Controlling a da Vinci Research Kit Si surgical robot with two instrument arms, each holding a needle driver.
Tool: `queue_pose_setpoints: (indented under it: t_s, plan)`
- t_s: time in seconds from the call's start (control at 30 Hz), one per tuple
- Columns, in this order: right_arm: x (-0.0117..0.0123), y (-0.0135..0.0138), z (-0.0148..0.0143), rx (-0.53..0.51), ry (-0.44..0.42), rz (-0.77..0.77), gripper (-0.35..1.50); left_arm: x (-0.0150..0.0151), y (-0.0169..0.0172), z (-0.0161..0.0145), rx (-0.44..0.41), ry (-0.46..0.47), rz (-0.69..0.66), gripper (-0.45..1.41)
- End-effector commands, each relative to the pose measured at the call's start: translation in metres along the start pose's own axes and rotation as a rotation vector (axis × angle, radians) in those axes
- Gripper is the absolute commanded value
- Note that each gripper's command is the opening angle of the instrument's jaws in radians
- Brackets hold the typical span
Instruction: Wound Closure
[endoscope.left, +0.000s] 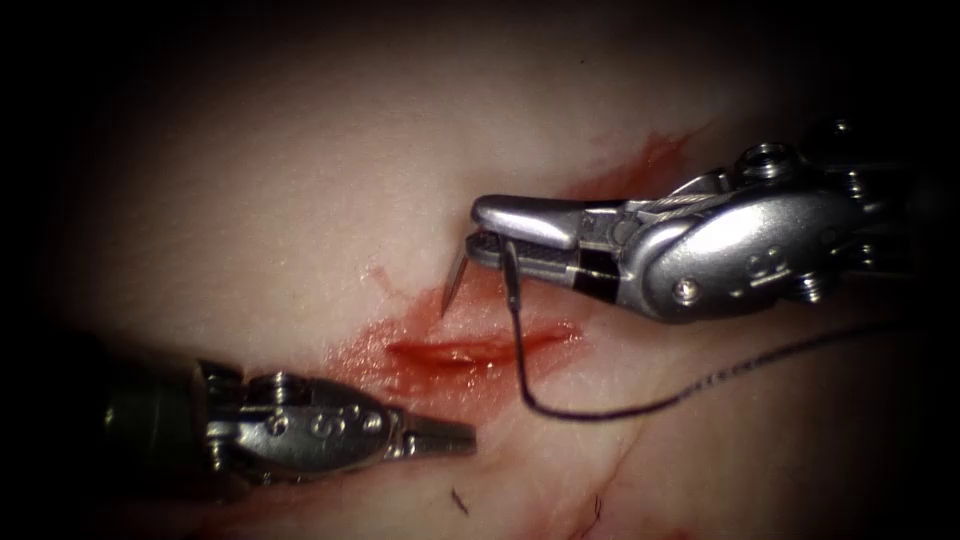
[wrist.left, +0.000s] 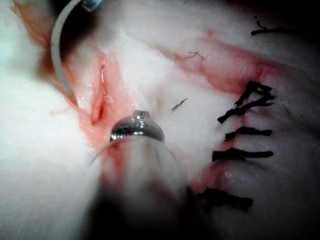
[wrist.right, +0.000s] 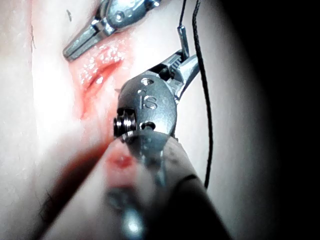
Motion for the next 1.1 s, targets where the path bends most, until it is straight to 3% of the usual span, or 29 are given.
queue_pose_setpoints:
  t_s: [0.03, 0.37, 1.1]
  plan:
    - [-0.0004, 0.0002, 0.0009, -0.001, 0.002, -0.010, -0.35, -0.0001, 0.0000, 0.0007, 0.000, 0.000, 0.000, -0.28]
    - [-0.0008, -0.0005, 0.0009, 0.023, -0.040, -0.145, -0.35, -0.0001, 0.0000, 0.0007, 0.000, 0.000, 0.000, -0.30]
    - [-0.0023, -0.0025, 0.0011, 0.029, -0.045, -0.174, -0.35, -0.0001, 0.0000, 0.0007, -0.001, 0.000, 0.000, -0.23]
